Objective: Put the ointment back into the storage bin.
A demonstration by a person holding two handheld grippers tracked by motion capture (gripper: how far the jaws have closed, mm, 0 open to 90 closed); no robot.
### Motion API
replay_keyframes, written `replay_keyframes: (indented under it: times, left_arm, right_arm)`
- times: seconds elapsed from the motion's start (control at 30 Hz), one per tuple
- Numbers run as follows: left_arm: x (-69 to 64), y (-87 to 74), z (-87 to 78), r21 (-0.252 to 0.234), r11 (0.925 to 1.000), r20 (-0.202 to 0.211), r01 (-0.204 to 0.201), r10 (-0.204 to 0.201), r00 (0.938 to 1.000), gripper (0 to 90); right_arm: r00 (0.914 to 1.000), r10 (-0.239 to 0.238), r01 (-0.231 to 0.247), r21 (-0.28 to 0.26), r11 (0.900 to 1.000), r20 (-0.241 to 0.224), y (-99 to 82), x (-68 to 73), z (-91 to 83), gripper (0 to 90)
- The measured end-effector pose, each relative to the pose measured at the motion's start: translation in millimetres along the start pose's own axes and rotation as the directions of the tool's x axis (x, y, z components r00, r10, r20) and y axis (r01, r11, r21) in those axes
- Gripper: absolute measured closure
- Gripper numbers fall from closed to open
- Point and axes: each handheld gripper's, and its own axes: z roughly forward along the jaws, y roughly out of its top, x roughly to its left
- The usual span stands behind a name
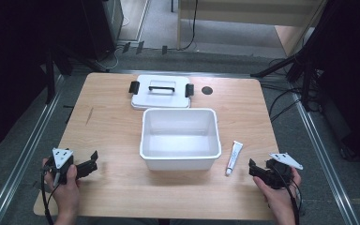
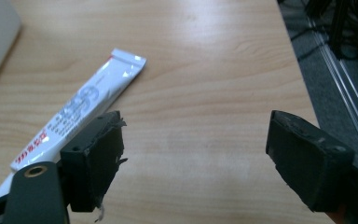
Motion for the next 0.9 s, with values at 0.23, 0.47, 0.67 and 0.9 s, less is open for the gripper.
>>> replay_keyframes:
  times: [0.23, 0.47, 0.67, 0.9]
  left_arm:
    - [1.2, 0.9, 2.0, 0.024, 0.9997, 0.011, 0.003, -0.004, 0.9999, 0.5]
    - [2.0, 1.1, 2.8, 0.033, 0.9994, 0.026, 0.008, -0.009, 0.9996, 0.5]
    - [2.6, 1.4, 3.5, 0.043, 0.999, 0.034, 0.015, -0.016, 0.9993, 0.5]
    - [4.1, 1.8, 4.5, 0.052, 0.9984, 0.05, 0.023, -0.025, 0.9984, 0.5]
  right_arm:
    - [0.9979, -0.065, 0.065, 0.148, 0.9868, -0.002, 20.6, 12.2, -8.6, 22.7]
    - [0.9929, -0.119, 0.115, 0.31, 0.9437, -0.007, 47.1, 17.8, -13.4, 24.8]
    - [0.998, -0.034, 0.054, 0.452, 0.8903, -0.054, 70.6, 21.2, -4.9, 30.8]
    - [0.9944, -0.009, 0.071, 0.603, 0.7945, -0.105, 82.4, 42.6, 17.4, 38.7]
